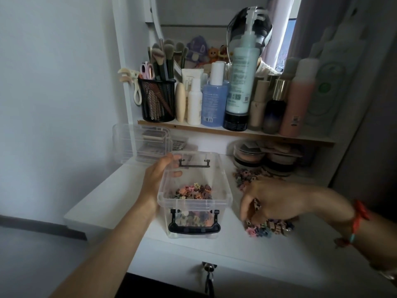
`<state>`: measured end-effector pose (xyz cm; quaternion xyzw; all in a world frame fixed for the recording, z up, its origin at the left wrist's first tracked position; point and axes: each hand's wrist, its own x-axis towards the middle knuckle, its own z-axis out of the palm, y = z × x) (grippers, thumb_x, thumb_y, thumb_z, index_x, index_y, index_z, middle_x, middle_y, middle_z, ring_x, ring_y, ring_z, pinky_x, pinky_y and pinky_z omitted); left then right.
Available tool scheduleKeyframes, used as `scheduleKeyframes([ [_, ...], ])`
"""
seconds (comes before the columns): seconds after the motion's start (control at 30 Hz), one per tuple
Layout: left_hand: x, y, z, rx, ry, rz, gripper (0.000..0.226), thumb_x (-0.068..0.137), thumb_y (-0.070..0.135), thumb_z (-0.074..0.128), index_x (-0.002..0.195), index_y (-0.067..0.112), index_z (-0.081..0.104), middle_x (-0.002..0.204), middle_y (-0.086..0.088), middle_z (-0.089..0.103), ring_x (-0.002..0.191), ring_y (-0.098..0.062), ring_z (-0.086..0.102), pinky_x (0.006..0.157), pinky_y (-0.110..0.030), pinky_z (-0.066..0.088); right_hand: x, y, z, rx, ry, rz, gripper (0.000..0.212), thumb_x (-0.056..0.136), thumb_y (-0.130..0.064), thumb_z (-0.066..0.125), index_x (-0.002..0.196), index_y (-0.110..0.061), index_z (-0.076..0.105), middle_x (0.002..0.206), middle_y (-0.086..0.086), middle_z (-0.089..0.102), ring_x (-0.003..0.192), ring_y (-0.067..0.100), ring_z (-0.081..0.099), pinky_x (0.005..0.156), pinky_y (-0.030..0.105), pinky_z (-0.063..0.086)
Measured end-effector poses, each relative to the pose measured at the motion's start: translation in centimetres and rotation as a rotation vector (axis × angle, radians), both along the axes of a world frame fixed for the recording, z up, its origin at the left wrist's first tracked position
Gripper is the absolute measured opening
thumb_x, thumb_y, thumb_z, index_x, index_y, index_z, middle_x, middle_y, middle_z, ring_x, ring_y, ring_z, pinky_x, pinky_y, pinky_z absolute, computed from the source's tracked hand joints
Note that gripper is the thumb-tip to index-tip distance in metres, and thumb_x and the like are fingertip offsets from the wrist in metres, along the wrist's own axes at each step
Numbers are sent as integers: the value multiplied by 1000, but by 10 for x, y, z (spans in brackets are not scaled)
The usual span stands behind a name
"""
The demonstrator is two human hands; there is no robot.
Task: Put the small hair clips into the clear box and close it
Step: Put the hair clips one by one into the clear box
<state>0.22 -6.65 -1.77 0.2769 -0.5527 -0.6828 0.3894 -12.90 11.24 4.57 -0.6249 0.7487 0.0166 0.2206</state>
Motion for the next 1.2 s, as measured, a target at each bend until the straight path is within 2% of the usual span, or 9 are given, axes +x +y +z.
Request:
scheduleKeyframes([
  [0.13,0,1,2,1,2,-7,20,89,36,51,80,22,61,89,-2,59,80,-17,58,64,-31,41,-1,-4,1,-100,49,10,16,84,-18,63,97,-19,70,90,-13,65,77,-5,55,70,1,38],
  [0.23,1,2,3,-5,4,-17,21,72,42,57,81,23,61,88,0,58,79,-16,57,61,-29,40,-2,-11,17,-427,23,-88,11,84,-18,63,91,-20,71,79,-19,60,71,-9,54,65,-4,36],
  [0.37,0,2,3,-10,3,11,21,93,32,44,82,22,60,89,0,58,78,-16,57,60,-29,40,9,-22,31,-737,-184,-174,26,84,-19,63,110,-21,62,93,-8,65,83,8,62,80,21,48],
  [0.47,-1,2,2,-4,-7,18,24,94,32,42,83,21,61,89,0,58,78,-16,57,65,-31,42,8,-22,30,-691,-179,-181,37,83,-18,65,117,-22,53,99,-3,65,89,18,64,83,27,50],
  [0.6,0,0,0,28,-5,-15,21,84,41,54,83,22,63,89,-1,60,80,-18,58,85,-42,43,-2,-8,17,-378,50,-88,16,82,-20,66,98,-21,67,92,-8,66,84,3,60,69,1,38],
  [0.77,0,0,1,12,-24,-5,24,90,38,47,80,20,60,89,-2,58,77,-17,56,66,-30,40,-2,-6,-9,-245,182,-10,18,85,-16,57,95,-13,72,99,-5,72,77,-4,54,59,-1,32],
  [0.97,0,1,1,-28,-26,24,24,94,33,41,81,24,59,87,1,57,77,-17,56,64,-29,37,0,-12,-11,-235,251,-11,19,83,-7,53,83,-8,72,67,-9,65,68,4,55,65,16,42],
  [1.13,1,3,3,-15,-30,-13,20,77,43,54,79,23,60,88,1,58,78,-16,56,64,-29,37,-5,-16,-5,-222,312,-61,21,87,-15,49,89,-5,68,96,7,71,91,18,64,82,34,51],
  [1.2,2,4,4,-14,-33,-15,24,71,44,55,80,23,60,88,2,58,79,-16,56,64,-29,37,-5,-19,4,-333,269,-100,19,89,-15,48,87,-8,66,91,1,69,87,12,61,80,27,48],
])
